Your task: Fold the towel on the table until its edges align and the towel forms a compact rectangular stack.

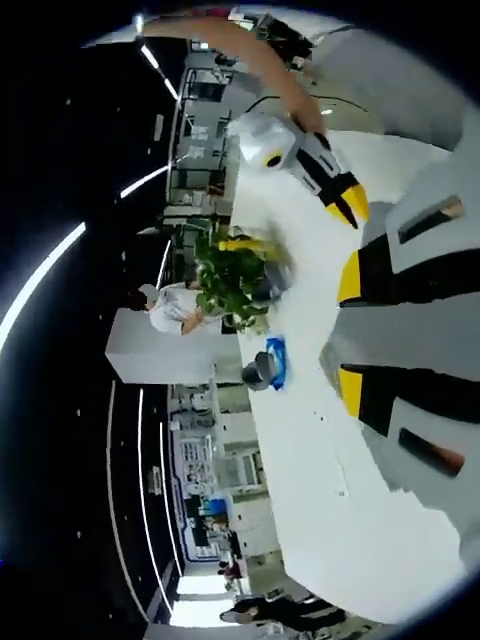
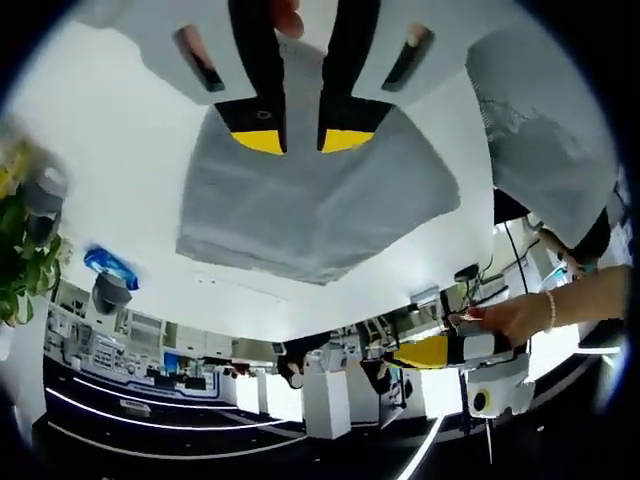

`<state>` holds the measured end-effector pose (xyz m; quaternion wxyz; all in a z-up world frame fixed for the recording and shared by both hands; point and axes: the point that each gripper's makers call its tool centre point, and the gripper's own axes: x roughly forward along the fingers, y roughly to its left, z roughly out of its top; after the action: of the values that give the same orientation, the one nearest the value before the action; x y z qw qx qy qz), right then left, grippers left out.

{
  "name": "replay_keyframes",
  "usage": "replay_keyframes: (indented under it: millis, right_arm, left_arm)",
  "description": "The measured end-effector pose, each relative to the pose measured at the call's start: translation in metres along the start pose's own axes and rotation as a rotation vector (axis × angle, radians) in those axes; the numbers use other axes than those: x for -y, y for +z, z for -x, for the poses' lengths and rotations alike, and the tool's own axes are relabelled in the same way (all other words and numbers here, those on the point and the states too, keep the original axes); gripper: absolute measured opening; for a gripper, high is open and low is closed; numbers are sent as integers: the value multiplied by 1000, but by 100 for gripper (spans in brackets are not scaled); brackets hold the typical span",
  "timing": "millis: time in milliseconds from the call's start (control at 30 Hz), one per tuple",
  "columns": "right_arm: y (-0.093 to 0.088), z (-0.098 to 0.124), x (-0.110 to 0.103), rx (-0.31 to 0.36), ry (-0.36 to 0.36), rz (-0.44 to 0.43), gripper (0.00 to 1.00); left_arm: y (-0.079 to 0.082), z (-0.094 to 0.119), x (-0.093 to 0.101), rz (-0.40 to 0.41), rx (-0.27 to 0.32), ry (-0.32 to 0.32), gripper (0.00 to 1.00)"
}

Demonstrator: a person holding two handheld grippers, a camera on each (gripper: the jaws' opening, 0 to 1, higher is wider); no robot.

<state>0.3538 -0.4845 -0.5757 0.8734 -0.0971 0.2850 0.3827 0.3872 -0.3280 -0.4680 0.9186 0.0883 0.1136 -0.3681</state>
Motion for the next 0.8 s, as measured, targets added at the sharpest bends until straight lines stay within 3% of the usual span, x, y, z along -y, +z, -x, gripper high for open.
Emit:
replay_keyframes:
  millis: [33, 200, 367, 533, 800]
  right_arm:
    - [-1, -1, 0, -1, 6, 5, 12]
    - [-11, -5, 4, -28, 38, 32, 17]
    - [-24, -7, 4, -62, 66, 64, 23]
    - [-46, -9, -1, -127, 115, 91, 29]
    - [-77, -3, -6, -187, 143, 82, 36]
  left_arm:
    - [-14, 8, -1, -28, -38, 4, 22]
    - [-55, 32, -2, -45, -106, -3, 23]
    - [-84, 44, 6, -14, -154, -45, 30]
    - [-114, 44, 33, -13, -233, -133, 34]
    - [-157, 48, 66, 3, -331, -202, 34]
